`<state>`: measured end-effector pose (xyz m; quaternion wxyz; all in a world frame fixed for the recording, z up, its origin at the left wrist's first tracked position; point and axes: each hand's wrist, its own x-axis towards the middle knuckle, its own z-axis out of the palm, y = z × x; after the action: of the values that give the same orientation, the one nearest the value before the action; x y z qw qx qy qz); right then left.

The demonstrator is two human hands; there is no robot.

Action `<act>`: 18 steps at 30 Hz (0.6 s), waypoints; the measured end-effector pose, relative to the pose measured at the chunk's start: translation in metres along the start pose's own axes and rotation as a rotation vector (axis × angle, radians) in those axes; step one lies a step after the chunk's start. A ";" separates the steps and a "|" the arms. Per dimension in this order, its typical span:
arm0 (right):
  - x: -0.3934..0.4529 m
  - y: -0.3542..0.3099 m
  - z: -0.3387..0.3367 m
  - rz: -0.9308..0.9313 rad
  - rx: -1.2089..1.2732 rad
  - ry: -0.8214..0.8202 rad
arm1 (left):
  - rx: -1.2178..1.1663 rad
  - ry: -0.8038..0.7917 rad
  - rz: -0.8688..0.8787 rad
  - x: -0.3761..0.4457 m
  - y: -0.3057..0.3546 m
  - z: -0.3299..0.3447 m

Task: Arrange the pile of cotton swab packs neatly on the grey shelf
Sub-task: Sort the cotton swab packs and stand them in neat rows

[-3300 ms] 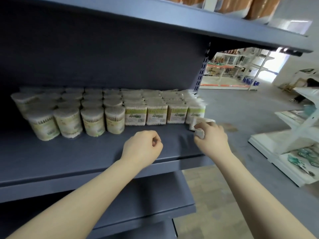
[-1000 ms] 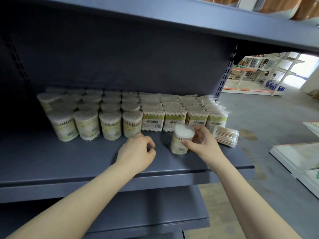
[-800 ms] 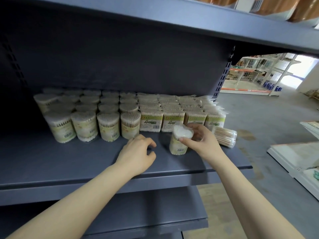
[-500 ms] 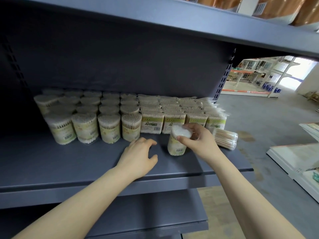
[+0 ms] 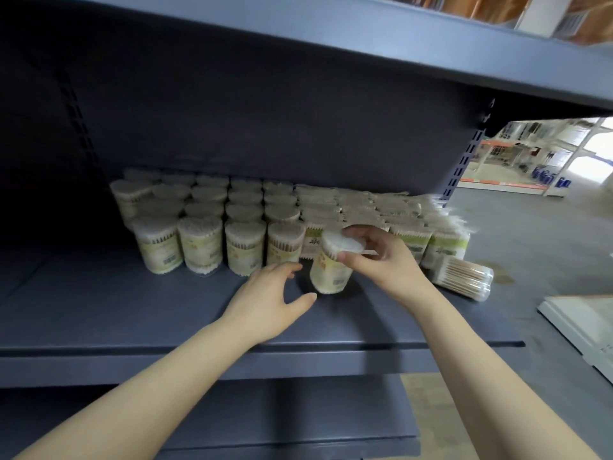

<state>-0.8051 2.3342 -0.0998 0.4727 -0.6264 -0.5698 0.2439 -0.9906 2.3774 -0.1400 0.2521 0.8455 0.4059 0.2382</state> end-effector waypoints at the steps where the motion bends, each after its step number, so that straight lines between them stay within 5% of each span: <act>1: 0.001 -0.003 0.003 -0.008 -0.001 -0.006 | -0.007 0.004 0.002 -0.001 -0.003 -0.003; 18: 0.016 -0.045 0.057 -0.049 0.099 -0.137 | -0.166 0.116 -0.045 -0.020 -0.032 -0.048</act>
<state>-0.8711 2.3630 -0.0821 0.4690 -0.5699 -0.6031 0.3026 -1.0493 2.3894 -0.1274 0.3024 0.7972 0.4176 0.3139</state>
